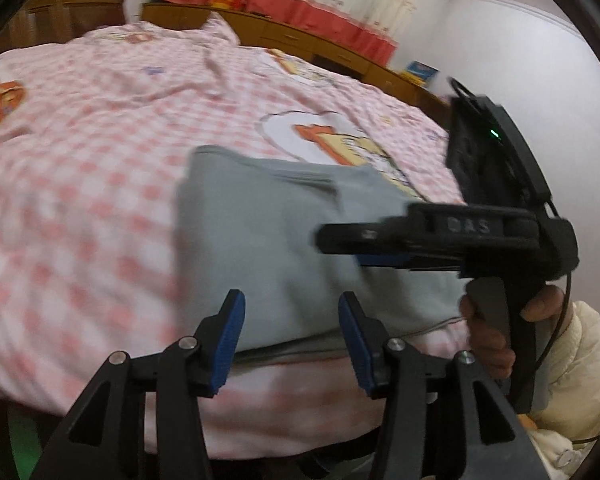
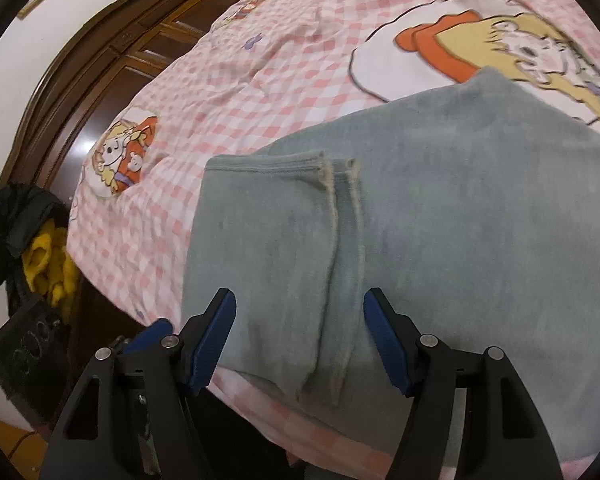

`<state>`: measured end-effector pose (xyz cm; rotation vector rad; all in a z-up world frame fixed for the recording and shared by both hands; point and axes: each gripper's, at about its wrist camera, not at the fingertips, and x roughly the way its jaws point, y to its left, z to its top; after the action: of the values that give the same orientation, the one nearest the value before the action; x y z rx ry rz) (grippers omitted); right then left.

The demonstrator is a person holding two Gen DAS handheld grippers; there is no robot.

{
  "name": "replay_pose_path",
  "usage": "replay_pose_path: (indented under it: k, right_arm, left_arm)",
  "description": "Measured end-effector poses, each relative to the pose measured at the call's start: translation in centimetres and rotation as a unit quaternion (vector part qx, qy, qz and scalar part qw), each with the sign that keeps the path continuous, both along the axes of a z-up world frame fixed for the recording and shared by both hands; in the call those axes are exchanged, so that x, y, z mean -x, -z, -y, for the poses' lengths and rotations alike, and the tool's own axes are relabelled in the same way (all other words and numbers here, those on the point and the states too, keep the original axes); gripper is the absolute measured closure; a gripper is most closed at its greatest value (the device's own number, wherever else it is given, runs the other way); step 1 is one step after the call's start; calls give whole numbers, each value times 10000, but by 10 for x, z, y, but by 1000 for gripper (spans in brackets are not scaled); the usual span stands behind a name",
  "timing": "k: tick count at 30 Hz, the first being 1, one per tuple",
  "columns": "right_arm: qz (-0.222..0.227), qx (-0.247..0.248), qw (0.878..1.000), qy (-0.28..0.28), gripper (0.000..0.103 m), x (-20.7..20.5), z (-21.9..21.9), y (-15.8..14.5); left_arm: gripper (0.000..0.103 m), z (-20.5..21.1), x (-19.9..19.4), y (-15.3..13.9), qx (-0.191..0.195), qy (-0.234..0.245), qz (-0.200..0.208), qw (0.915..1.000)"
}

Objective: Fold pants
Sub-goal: 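Release the left gripper while the right gripper grasps the folded edge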

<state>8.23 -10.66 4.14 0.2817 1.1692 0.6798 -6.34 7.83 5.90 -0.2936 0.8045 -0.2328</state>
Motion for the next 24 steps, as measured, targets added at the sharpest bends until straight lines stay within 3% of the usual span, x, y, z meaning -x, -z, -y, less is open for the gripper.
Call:
replay_pose_path:
  k: [9, 11, 13, 14, 15, 19, 24]
  right_arm:
    - [84, -70, 9998, -140, 36, -3, -9, 4]
    - [131, -93, 9996, -216, 47, -4, -16, 3]
    - [145, 50, 9996, -229, 70, -6, -21, 5]
    - [135, 123, 9996, -228, 87, -6, -22, 5]
    - [105, 90, 9995, -267, 94, -7, -23, 4]
    - [243, -166, 9987, -423, 95, -2, -24, -18]
    - [483, -289, 9964, -632, 96, 1, -42, -69]
  left_arm:
    - [51, -32, 16, 16, -147, -510, -203, 9984]
    - [51, -32, 17, 18, -141, -509, -218, 9984]
    - [51, -27, 17, 20, -187, -446, -254, 9985]
    - [51, -26, 16, 21, -216, -416, -269, 9985]
    - [51, -23, 16, 22, -253, -381, -284, 9986]
    - [49, -16, 17, 25, -317, -289, -345, 9985]
    - [48, -13, 20, 21, -325, -285, -286, 9987]
